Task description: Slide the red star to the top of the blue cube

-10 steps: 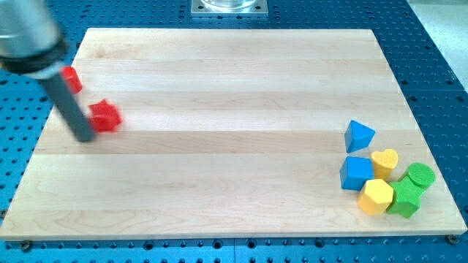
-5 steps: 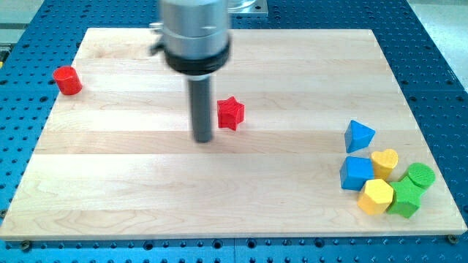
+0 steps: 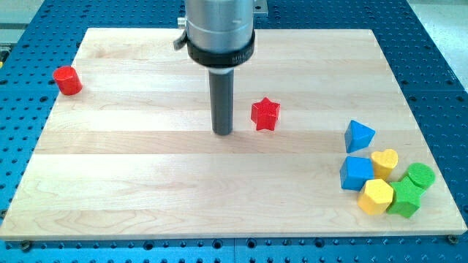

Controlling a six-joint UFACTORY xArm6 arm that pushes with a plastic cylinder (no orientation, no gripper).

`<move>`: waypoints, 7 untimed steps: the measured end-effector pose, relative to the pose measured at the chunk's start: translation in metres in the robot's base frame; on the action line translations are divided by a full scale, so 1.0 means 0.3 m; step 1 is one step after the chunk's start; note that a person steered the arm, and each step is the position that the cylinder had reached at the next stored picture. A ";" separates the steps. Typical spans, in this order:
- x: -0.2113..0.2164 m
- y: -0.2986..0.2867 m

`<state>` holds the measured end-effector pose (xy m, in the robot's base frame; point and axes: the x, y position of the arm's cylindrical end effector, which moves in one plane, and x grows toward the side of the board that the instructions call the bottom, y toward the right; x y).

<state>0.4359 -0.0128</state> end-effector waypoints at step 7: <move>0.126 0.723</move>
